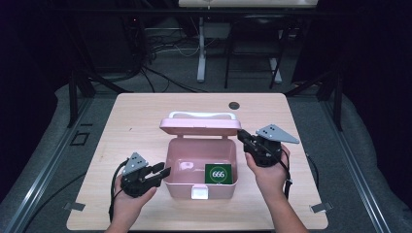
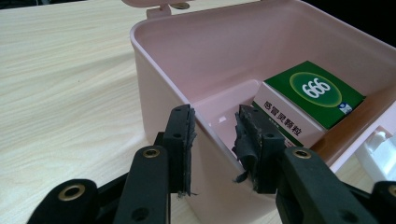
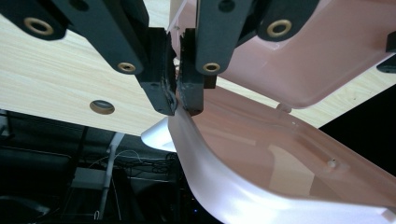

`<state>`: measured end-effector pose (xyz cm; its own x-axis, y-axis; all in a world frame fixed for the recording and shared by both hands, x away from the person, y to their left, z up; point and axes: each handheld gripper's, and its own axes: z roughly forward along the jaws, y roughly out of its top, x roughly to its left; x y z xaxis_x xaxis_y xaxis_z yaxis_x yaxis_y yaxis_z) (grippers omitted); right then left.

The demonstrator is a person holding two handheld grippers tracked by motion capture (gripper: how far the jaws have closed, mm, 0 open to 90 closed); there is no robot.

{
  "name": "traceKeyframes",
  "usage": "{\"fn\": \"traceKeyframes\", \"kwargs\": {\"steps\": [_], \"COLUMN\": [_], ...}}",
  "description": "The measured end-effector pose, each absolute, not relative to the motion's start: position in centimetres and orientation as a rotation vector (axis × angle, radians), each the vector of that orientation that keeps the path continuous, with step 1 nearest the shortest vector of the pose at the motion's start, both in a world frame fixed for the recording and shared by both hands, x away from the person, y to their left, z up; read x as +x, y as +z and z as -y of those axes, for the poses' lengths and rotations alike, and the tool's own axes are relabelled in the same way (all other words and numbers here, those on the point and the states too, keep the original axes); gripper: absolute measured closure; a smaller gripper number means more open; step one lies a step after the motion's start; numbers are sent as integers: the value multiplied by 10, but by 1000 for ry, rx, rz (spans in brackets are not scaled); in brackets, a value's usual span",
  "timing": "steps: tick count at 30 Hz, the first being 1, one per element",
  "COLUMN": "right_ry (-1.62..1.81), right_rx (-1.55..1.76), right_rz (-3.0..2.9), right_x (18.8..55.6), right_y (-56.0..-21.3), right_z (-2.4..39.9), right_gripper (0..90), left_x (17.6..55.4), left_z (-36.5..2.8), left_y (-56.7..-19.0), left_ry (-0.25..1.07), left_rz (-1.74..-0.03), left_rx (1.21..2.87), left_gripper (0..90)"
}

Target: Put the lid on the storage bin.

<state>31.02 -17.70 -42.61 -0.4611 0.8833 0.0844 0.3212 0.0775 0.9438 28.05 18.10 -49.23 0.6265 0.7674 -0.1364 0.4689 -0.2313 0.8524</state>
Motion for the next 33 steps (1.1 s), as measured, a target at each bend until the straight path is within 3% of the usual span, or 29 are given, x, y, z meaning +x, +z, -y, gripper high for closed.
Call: {"fn": "traceKeyframes", "kwargs": {"steps": [33], "right_ry": [1405], "right_rx": [1175], "right_rz": [-1864], "right_x": [304], "right_y": [-437], "right_z": [177], "right_gripper": [752], "left_x": [288], "left_z": [-183], "left_y": [-420], "left_ry": [556], "left_rz": [-926], "left_rx": [1771], "left_gripper": [619]}}
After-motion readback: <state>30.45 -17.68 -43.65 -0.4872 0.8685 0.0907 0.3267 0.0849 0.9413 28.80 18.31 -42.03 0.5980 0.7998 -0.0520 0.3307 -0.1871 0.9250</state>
